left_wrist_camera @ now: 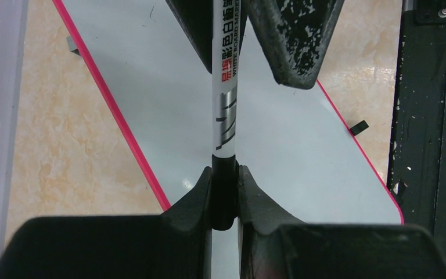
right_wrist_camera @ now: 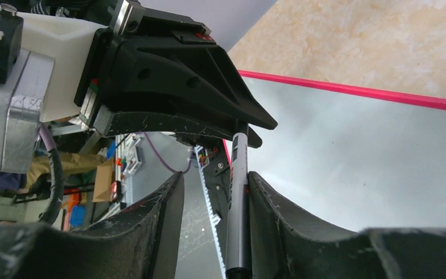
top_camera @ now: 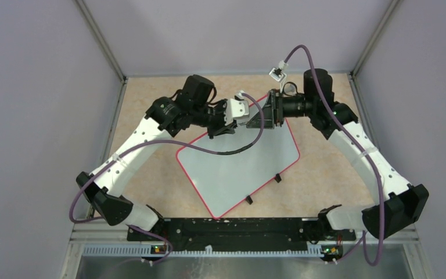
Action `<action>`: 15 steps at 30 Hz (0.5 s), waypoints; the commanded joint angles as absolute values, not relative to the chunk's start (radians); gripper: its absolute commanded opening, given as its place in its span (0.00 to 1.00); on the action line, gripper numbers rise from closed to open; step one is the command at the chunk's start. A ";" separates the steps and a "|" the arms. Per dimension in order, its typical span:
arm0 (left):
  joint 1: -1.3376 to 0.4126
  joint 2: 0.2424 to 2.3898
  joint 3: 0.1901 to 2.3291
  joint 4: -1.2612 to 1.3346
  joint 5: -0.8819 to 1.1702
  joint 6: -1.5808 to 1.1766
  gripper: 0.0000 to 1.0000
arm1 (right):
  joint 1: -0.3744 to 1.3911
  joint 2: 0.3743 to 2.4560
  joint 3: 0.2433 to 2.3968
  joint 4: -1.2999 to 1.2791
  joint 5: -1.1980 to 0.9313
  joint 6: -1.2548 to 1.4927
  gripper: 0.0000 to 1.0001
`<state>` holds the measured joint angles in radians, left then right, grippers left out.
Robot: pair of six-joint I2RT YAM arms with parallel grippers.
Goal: Write a sentence on the whiteboard
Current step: Pass from the left arm to the right
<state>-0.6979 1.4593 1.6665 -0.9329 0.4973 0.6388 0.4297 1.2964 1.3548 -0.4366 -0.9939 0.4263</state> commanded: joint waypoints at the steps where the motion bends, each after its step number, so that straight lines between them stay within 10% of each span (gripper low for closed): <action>1: -0.706 1.466 1.712 -0.902 0.481 0.627 0.00 | 0.472 1.290 1.364 -0.414 -0.976 0.410 0.41; 15: -0.734 1.478 1.734 -0.927 0.497 0.655 0.00 | 0.491 1.328 1.382 -0.440 -0.909 0.385 0.34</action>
